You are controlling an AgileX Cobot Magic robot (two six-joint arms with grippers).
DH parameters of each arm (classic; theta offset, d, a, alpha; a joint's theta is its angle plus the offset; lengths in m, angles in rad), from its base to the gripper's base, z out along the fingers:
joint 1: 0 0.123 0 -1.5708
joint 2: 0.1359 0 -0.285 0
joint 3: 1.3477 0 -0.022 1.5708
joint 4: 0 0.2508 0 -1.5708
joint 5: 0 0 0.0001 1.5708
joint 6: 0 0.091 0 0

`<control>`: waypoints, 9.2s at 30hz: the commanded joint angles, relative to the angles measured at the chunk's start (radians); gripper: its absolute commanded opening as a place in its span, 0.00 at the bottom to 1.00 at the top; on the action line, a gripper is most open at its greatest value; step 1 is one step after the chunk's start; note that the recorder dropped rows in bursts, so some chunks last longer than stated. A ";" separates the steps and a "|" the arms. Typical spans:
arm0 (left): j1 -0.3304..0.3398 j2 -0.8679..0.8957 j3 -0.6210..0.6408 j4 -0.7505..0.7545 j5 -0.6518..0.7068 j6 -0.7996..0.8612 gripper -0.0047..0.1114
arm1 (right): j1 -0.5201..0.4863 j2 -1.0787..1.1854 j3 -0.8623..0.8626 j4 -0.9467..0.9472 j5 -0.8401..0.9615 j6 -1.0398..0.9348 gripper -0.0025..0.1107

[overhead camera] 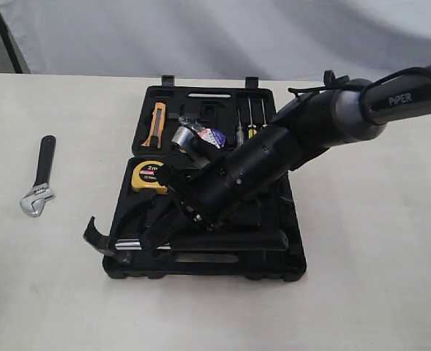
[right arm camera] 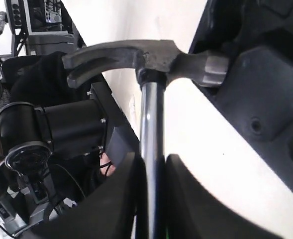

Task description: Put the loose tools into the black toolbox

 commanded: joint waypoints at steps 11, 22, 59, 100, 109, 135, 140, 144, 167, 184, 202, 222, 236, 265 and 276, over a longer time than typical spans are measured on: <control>0.003 -0.008 0.009 -0.014 -0.017 -0.010 0.05 | -0.123 0.042 0.002 0.058 -0.001 0.074 0.16; 0.003 -0.008 0.009 -0.014 -0.017 -0.010 0.05 | -0.214 0.042 -0.002 0.055 -0.114 0.042 0.54; 0.003 -0.008 0.009 -0.014 -0.017 -0.010 0.05 | 0.225 -0.149 -0.046 -0.968 -0.469 0.148 0.02; 0.003 -0.008 0.009 -0.014 -0.017 -0.010 0.05 | 0.338 -0.216 -0.094 -0.954 -0.364 0.088 0.02; 0.003 -0.008 0.009 -0.014 -0.017 -0.010 0.05 | 0.328 -0.167 -0.092 -0.934 -0.401 0.160 0.20; 0.003 -0.008 0.009 -0.014 -0.017 -0.010 0.05 | 0.328 -0.161 -0.131 -1.056 -0.402 -0.028 0.02; 0.003 -0.008 0.009 -0.014 -0.017 -0.010 0.05 | 0.328 -0.167 -0.151 -1.056 -0.365 -0.070 0.02; 0.003 -0.008 0.009 -0.014 -0.017 -0.010 0.05 | 0.328 -0.145 -0.151 -1.056 -0.359 -0.070 0.02; 0.003 -0.008 0.009 -0.014 -0.017 -0.010 0.05 | 0.328 -0.161 -0.285 -1.070 -0.336 0.150 0.21; 0.003 -0.008 0.009 -0.014 -0.017 -0.010 0.05 | 0.328 0.050 -0.219 -1.060 -0.231 0.408 0.03; 0.003 -0.008 0.009 -0.014 -0.017 -0.010 0.05 | 0.366 -0.108 -0.195 -1.049 -0.151 0.473 0.03; 0.003 -0.008 0.009 -0.014 -0.017 -0.010 0.05 | 0.271 -0.069 -0.104 -1.142 -0.270 0.511 0.03; 0.003 -0.008 0.009 -0.014 -0.017 -0.010 0.05 | -0.019 -0.252 -0.106 -1.157 -0.304 0.679 0.03; 0.003 -0.008 0.009 -0.014 -0.017 -0.010 0.05 | -0.262 0.192 -0.504 -1.064 -0.363 0.612 0.03; 0.003 -0.008 0.009 -0.014 -0.017 -0.010 0.05 | -0.262 0.183 -0.507 -0.979 -0.405 0.518 0.03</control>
